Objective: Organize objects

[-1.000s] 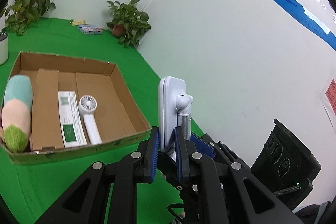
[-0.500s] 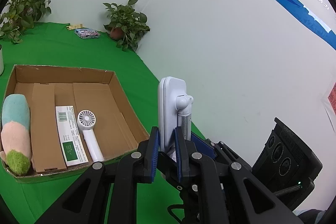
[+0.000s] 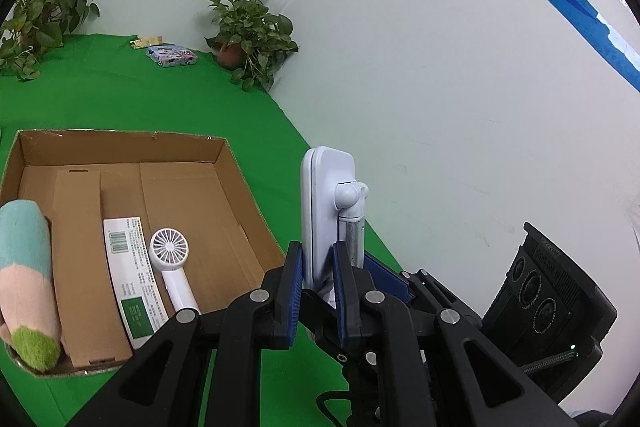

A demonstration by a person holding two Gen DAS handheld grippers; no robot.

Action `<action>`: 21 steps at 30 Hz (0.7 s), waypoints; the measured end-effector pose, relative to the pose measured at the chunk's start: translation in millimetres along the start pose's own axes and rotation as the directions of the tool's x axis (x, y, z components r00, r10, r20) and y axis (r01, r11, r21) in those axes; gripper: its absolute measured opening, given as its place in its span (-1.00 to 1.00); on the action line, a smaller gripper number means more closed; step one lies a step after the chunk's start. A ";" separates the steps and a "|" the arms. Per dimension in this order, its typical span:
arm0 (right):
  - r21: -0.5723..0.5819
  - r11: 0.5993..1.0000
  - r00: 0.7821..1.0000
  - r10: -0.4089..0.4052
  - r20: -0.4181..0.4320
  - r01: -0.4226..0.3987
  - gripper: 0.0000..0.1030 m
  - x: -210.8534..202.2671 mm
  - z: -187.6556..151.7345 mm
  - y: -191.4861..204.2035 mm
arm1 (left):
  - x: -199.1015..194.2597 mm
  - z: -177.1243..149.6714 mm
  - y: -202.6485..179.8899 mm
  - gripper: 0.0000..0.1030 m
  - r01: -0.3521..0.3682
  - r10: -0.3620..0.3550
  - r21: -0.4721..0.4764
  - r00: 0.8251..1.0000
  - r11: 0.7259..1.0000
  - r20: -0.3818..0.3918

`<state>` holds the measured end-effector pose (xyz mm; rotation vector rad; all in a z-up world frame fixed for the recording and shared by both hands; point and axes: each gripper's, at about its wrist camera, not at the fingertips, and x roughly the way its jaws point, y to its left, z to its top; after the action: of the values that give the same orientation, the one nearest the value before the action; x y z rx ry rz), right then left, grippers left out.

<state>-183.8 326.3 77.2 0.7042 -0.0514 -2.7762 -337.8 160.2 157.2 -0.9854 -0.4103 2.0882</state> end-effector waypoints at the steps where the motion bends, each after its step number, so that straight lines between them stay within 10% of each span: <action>1: 0.003 1.000 1.000 -0.002 -0.004 0.002 0.26 4.0 1.7 -4.0 | 4.7 4.1 2.0 -0.79 -0.001 0.001 -0.004 1.000 1.000 -0.007; 12: 0.070 0.997 0.989 0.021 -0.145 -0.011 0.26 67.6 -3.8 -59.2 | 89.2 21.7 44.5 -0.79 -0.039 0.029 -0.074 0.991 0.997 -0.132; 21: 0.092 0.994 0.938 0.084 -0.335 -0.056 0.26 132.5 -39.7 -81.9 | 152.4 -7.0 106.6 -0.79 -0.104 0.059 -0.165 0.964 0.981 -0.260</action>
<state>-297.8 370.0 -27.4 1.1679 -0.1184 -2.5578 -447.8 207.0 14.5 -1.3795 -0.4347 1.9880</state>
